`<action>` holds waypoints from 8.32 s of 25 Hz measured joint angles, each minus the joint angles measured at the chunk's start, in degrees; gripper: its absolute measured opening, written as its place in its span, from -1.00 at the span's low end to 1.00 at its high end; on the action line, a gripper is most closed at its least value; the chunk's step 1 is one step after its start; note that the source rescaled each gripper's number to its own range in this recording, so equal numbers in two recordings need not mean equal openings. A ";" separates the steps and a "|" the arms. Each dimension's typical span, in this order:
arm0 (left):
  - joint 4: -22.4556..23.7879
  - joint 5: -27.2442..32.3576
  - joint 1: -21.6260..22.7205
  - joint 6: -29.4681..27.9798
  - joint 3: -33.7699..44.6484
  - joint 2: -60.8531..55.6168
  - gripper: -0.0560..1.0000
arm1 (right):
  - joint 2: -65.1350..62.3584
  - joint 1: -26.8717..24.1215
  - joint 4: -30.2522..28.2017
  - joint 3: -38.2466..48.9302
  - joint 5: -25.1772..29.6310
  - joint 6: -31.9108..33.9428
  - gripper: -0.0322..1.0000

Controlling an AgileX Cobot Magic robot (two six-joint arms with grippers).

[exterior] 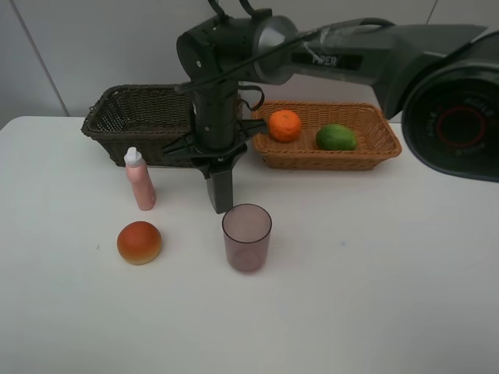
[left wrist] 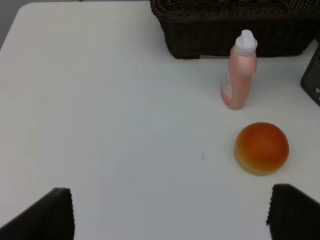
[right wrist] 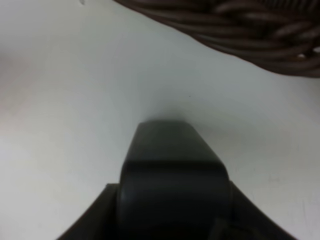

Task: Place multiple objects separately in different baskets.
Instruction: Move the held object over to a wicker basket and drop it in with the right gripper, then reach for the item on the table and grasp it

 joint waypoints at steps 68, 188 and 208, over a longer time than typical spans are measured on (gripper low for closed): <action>0.00 0.00 0.00 0.00 0.00 0.00 1.00 | 0.63 -5.33 -6.06 -10.87 -23.64 -13.63 -0.89; 0.30 0.00 0.00 0.00 0.00 0.00 1.00 | -109.59 -46.64 9.03 77.59 -4.30 -22.58 0.68; 0.30 0.00 0.00 0.00 0.00 0.00 1.00 | -131.67 -46.64 9.86 86.56 -3.40 -22.58 0.68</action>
